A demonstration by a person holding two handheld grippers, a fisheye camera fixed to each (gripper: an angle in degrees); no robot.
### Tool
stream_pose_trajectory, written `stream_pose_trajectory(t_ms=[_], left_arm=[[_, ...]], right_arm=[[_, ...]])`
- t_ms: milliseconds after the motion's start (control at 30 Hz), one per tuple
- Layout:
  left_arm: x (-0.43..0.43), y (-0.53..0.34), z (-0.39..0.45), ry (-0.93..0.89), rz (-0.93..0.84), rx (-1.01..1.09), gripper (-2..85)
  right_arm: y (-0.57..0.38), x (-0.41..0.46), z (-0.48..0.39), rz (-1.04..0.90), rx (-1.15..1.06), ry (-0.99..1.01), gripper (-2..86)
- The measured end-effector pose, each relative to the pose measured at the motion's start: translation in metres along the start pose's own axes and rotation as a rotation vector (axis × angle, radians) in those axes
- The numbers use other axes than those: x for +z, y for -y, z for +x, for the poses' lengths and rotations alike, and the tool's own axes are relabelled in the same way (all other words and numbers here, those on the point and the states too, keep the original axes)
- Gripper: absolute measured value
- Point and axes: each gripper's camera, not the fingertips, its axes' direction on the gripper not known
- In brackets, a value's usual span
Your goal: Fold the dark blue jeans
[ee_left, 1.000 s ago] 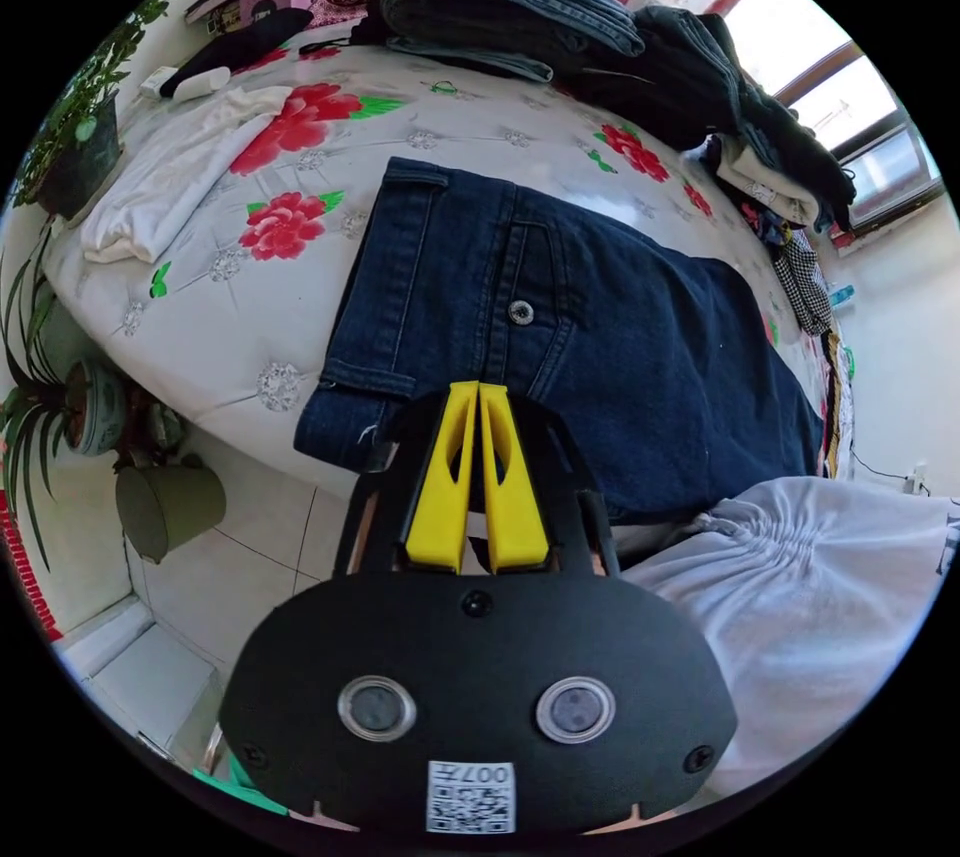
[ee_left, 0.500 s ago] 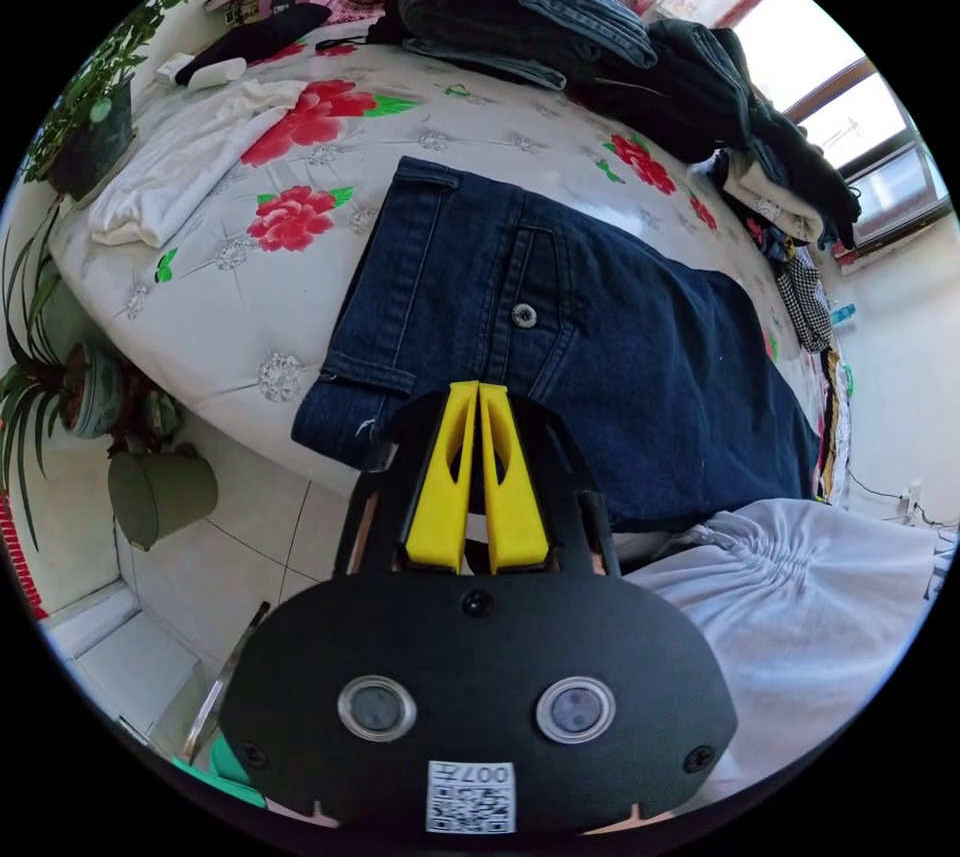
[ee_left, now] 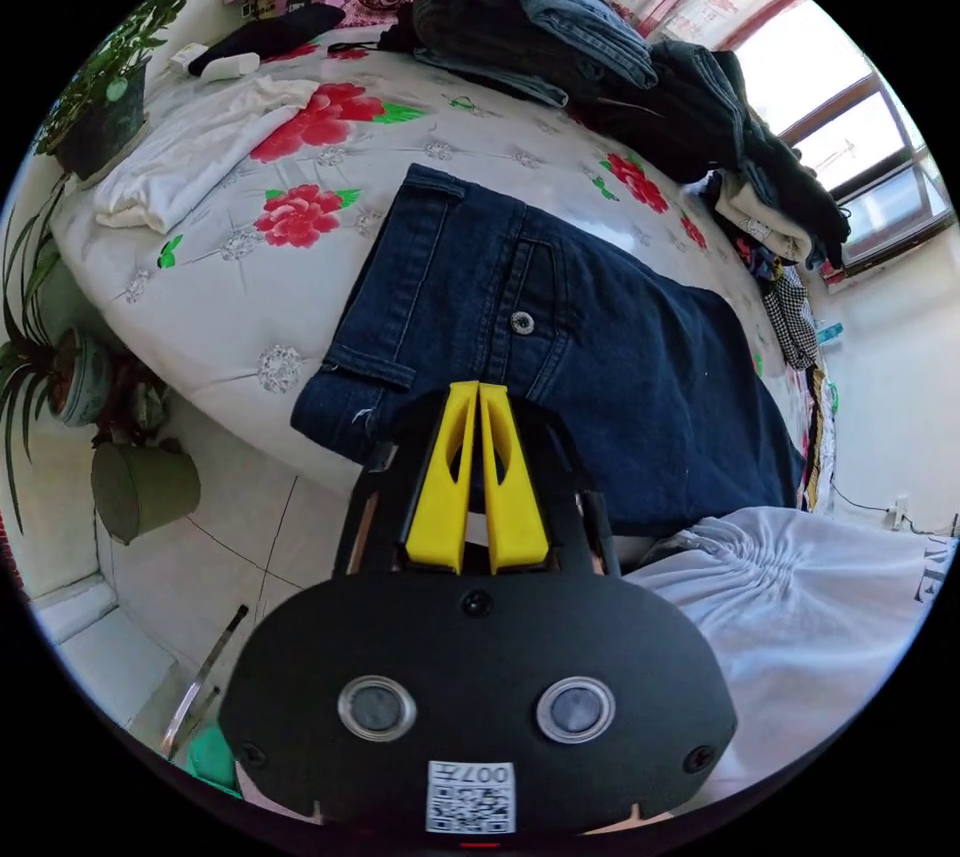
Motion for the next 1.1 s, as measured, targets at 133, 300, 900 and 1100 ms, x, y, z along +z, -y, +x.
stream_pose_trajectory(t_ms=[133, 300, 900, 1100], left_arm=[[-0.021, -0.016, -0.023, -0.085, 0.113, -0.103, -0.7], [-0.047, -0.044, -0.07, -0.13, 0.25, -0.349, 2.0], [-0.013, -0.064, -0.142, -0.321, 0.25, -0.562, 13.1], [-0.008, -0.061, -0.147, -0.332, 0.247, -0.561, 8.5]], right_arm=[[-0.018, 0.012, 0.001, 0.016, 0.002, 0.099, 7.7], [-0.021, 0.035, -0.019, -0.032, 0.108, 0.215, 4.5], [-0.48, 0.075, -0.337, -1.105, -1.592, 0.409, 1.9], [-0.455, 0.05, -0.334, -0.909, -1.499, 0.443, 0.6]])
